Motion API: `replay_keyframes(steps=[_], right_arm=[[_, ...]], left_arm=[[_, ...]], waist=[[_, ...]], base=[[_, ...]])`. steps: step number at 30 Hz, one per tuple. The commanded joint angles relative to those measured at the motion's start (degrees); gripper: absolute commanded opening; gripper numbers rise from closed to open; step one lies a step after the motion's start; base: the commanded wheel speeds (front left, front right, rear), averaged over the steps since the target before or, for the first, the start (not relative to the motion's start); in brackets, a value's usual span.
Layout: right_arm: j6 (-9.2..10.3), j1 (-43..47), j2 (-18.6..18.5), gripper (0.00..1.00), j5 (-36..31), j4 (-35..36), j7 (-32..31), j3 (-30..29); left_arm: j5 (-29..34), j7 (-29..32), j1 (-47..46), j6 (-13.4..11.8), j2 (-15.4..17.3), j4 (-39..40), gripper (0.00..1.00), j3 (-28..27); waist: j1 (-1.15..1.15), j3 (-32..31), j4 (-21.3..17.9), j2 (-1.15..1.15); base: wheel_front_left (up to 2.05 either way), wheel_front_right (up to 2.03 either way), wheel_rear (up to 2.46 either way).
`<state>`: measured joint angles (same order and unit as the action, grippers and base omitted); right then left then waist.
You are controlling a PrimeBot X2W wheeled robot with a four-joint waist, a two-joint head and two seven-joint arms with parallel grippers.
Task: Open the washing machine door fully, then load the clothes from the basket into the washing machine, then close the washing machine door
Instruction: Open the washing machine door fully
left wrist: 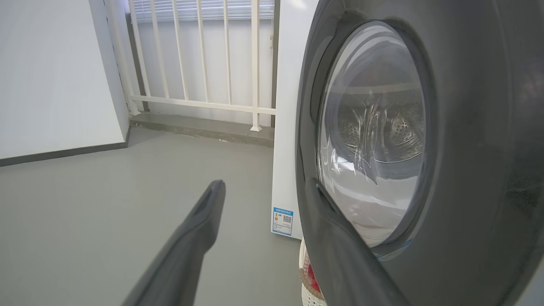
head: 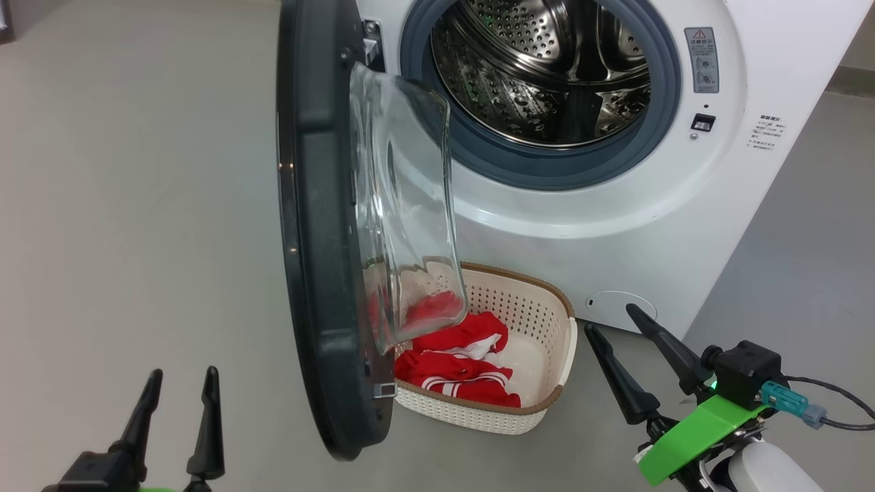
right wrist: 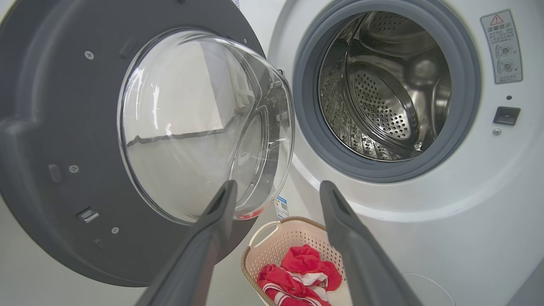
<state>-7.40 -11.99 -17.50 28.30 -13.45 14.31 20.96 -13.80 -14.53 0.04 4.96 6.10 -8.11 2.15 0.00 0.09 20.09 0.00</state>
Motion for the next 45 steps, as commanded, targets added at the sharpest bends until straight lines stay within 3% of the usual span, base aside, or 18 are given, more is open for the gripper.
replay_keyframes(steps=[1, 29, 32, 33, 34, 35, 45], right_arm=[[-0.09, 0.23, -0.06, 1.00, -0.44, 1.66, 0.69, 0.63], [-0.09, 1.07, 0.38, 1.00, -0.26, 1.58, 0.69, 0.87], [-0.09, 1.10, 0.40, 1.00, -0.21, 1.52, 0.69, 0.90], [-0.09, 1.10, 0.40, 1.00, -0.19, 1.51, 0.69, 0.89], [-0.09, 1.09, 0.41, 1.00, -0.19, 1.52, 0.69, 0.89], [-0.09, 1.10, 0.42, 1.00, -0.19, 1.52, 0.69, 0.88], [-0.09, 0.84, 0.47, 1.00, -0.20, 1.63, 0.69, 0.73]], left_arm=[[-0.50, -0.36, -1.33, -0.54, 1.31, 1.44, 1.00, -1.69], [-1.09, -0.14, -1.13, -1.18, 2.46, 2.02, 0.98, -0.56], [-1.26, -0.14, -1.20, -1.28, 2.52, 2.18, 0.45, -0.50], [-1.32, -0.15, -1.25, -1.32, 2.55, 2.28, 0.33, -0.50], [-1.38, -0.15, -1.31, -1.37, 2.57, 2.41, 0.06, -0.49], [-1.40, -0.15, -1.35, -1.42, 2.59, 2.59, 0.00, -0.47], [-1.34, -0.23, -2.96, -2.13, 2.73, 8.54, 0.00, -0.39]], waist=[[0.00, -0.02, 0.02, 0.00], [0.00, -0.98, -0.04, 0.00], [0.00, -1.00, -0.07, 0.00], [0.00, -0.99, -0.08, 0.00], [0.00, -0.99, -0.10, 0.00], [0.00, -1.03, -0.12, 0.00], [0.00, -0.57, -0.40, 0.00]], base=[[0.00, 0.00, 0.00], [0.00, 0.00, 0.00], [0.00, 0.00, 0.00], [0.00, 0.00, 0.00], [0.00, 0.00, 0.00], [0.00, 0.00, 0.00], [0.00, 0.00, 0.00]])
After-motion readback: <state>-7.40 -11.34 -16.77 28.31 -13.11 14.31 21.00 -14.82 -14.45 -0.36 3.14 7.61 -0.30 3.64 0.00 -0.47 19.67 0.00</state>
